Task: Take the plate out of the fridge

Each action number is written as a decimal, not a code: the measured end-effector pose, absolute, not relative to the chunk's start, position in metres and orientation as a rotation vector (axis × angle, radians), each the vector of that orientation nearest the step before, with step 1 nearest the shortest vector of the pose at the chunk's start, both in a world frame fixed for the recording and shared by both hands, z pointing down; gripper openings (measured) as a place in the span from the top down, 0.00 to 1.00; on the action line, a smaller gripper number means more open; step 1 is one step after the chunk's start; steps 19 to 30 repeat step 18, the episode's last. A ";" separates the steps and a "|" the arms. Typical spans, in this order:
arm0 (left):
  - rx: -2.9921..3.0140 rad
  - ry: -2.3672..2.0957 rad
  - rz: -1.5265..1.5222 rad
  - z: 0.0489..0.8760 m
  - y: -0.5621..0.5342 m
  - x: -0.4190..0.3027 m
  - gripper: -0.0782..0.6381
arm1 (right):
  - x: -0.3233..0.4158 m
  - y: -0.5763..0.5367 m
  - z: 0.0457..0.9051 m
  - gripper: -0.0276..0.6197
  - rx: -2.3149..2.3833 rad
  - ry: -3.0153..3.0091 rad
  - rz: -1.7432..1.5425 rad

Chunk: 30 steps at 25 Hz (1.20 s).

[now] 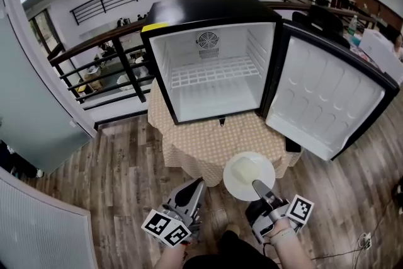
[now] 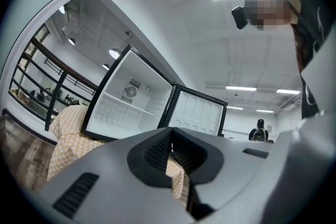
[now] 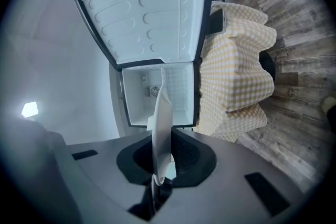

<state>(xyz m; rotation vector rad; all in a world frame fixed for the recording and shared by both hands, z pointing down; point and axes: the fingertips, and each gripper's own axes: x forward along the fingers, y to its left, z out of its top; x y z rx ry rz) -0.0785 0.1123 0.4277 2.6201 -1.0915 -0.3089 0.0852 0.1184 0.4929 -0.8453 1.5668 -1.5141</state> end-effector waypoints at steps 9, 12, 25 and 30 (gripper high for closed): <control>2.646 -1.061 -0.324 0.421 0.168 -0.083 0.88 | 0.075 0.170 0.486 0.89 -0.839 1.558 -1.494; 2.648 -1.056 -0.321 0.422 0.191 -0.088 0.88 | 0.072 0.193 0.488 0.89 -0.849 1.550 -1.493; 2.641 -1.062 -0.320 0.423 0.234 -0.100 0.88 | 0.064 0.234 0.487 0.89 -0.854 1.530 -1.493; 2.641 -1.062 -0.320 0.423 0.234 -0.100 0.88 | 0.064 0.234 0.487 0.89 -0.854 1.530 -1.493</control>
